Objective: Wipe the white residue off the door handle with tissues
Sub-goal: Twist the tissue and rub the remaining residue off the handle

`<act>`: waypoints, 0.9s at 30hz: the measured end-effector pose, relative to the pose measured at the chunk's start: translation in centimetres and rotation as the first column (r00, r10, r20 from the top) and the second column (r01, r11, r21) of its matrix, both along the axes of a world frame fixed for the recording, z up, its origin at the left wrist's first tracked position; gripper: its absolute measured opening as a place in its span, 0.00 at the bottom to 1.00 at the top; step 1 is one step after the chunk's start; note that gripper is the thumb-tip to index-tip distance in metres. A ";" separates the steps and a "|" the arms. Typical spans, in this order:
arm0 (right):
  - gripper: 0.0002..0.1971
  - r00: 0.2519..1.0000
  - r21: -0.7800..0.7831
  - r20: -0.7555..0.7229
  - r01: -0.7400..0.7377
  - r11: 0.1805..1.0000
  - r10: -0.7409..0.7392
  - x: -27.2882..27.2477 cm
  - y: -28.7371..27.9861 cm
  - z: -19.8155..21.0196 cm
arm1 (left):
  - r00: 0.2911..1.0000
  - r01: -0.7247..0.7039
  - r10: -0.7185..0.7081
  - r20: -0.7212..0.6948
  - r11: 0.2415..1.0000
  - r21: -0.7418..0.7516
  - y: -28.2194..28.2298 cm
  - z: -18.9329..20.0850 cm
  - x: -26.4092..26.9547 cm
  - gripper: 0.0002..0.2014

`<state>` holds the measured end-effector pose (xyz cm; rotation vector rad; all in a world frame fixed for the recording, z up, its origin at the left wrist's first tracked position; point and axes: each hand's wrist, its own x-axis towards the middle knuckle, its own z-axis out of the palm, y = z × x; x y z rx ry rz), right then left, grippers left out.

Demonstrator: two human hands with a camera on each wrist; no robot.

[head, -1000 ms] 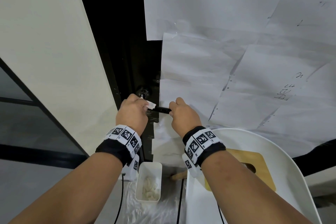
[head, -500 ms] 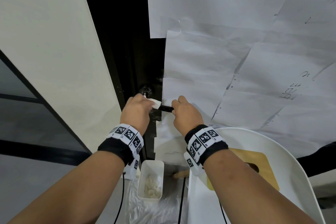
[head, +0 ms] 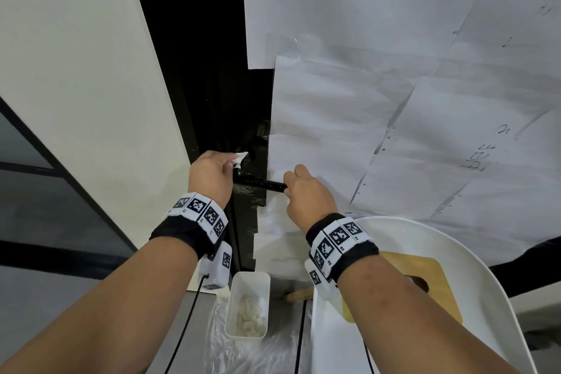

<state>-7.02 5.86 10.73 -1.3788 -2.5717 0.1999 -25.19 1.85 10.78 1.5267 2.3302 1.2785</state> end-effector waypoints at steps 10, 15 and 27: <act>0.05 1.000 0.003 0.000 0.003 1.000 -0.003 0.0 0.1 -0.1 | 0.995 0.081 -0.075 0.063 0.992 -0.096 0.7 0.6 -0.3 0.12; 0.05 1.000 0.005 -0.005 0.004 1.000 -0.004 -0.1 0.0 0.0 | 0.990 0.144 -0.137 0.046 0.953 -0.266 0.5 2.1 -0.5 0.17; 0.04 1.000 0.018 -0.012 0.006 1.000 -0.005 0.0 0.1 -0.4 | 0.984 0.096 -0.083 0.156 0.993 -0.075 -0.3 2.6 -0.6 0.10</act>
